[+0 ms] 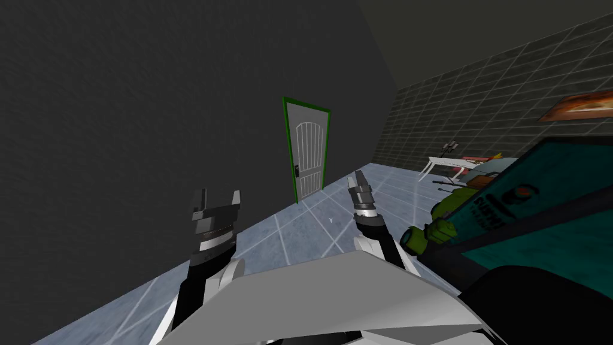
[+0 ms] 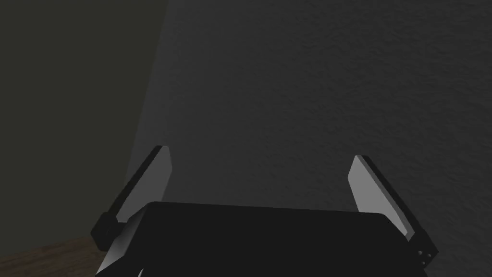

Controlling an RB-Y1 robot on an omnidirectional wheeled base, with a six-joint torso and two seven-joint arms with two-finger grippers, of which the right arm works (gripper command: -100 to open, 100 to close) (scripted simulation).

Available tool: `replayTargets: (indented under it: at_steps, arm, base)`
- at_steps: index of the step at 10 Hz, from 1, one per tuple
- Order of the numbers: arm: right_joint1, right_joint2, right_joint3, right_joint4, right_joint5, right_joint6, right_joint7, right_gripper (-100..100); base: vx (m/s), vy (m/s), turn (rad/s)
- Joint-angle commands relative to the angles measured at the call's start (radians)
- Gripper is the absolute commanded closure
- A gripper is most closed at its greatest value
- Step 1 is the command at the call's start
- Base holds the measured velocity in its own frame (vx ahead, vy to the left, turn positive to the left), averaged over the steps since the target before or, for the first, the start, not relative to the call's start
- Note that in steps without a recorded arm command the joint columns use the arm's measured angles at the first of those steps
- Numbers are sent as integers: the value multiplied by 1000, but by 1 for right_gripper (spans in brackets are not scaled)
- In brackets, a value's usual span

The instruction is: Pull the door open

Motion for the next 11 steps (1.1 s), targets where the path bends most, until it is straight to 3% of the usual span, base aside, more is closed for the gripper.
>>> replayTargets:
  at_steps: [1,8,11]
  arm:
    - [-13,-8,0,28,22,-3,10,-100]
    - [-86,-40,-2,185,148,-20,69,-100]
    - [-108,-47,-2,230,184,-25,86,-100]
  base:
    - [159,15,0]
    - [201,15,-2]
    - [130,22,-2]
